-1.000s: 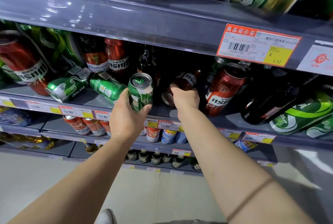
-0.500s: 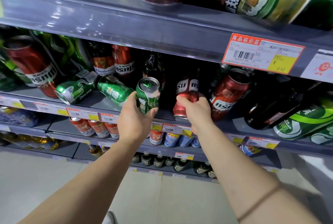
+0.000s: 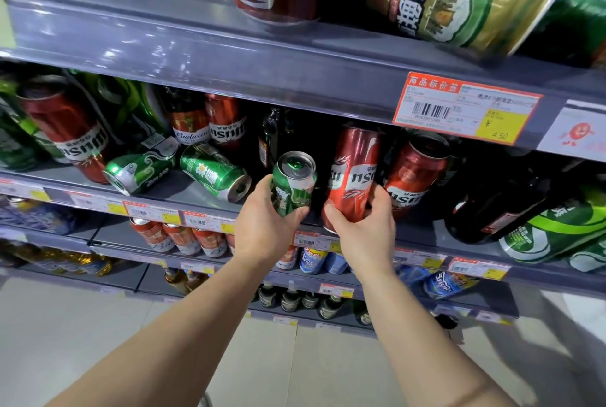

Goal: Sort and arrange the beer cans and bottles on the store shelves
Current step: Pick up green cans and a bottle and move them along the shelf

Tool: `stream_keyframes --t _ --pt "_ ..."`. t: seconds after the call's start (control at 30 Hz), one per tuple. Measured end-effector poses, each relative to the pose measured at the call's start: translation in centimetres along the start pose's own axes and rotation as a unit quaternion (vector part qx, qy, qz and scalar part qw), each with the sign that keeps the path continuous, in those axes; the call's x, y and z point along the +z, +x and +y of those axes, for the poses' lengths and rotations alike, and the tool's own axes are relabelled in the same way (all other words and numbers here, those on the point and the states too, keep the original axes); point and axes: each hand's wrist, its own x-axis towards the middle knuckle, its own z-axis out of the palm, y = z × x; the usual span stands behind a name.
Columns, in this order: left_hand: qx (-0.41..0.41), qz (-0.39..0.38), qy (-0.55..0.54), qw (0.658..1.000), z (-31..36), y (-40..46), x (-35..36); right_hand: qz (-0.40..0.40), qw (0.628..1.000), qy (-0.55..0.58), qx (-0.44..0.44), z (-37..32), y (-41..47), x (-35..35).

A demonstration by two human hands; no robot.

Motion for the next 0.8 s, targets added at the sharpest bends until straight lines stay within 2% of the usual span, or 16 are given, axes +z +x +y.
stream_keyframes --t 0.1,0.3,0.47,0.57,0.63,0.7,0.8 --pt "0.010 0.004 -0.001 1.000 -0.2 0.0 0.1 0.008 1.000 0.010 -0.020 -0.1 -0.4 1.2" --pt "0.016 -0.008 -0.003 1.000 -0.1 0.3 0.0 0.032 0.998 -0.045 -0.043 -0.2 0.5 1.7" --pt "0.012 -0.021 -0.016 1.000 1.1 0.6 0.4 0.049 0.996 -0.068 -0.036 0.0 0.3 1.7" --pt "0.002 -0.037 -0.028 0.999 1.7 1.0 0.8 0.081 0.996 -0.032 -0.012 0.0 -0.7 1.7" --pt "0.008 -0.056 -0.041 0.998 1.5 0.9 0.5 0.118 0.992 0.001 -0.039 -0.4 -2.5 1.8" --pt "0.027 -0.044 -0.038 0.998 0.8 0.3 -0.3 0.093 0.992 0.009 -0.082 -0.9 -4.8 2.7" --pt "0.051 0.070 0.006 0.996 -1.1 -0.9 -2.9 -0.007 0.992 0.001 -0.128 -2.3 -7.2 4.9"
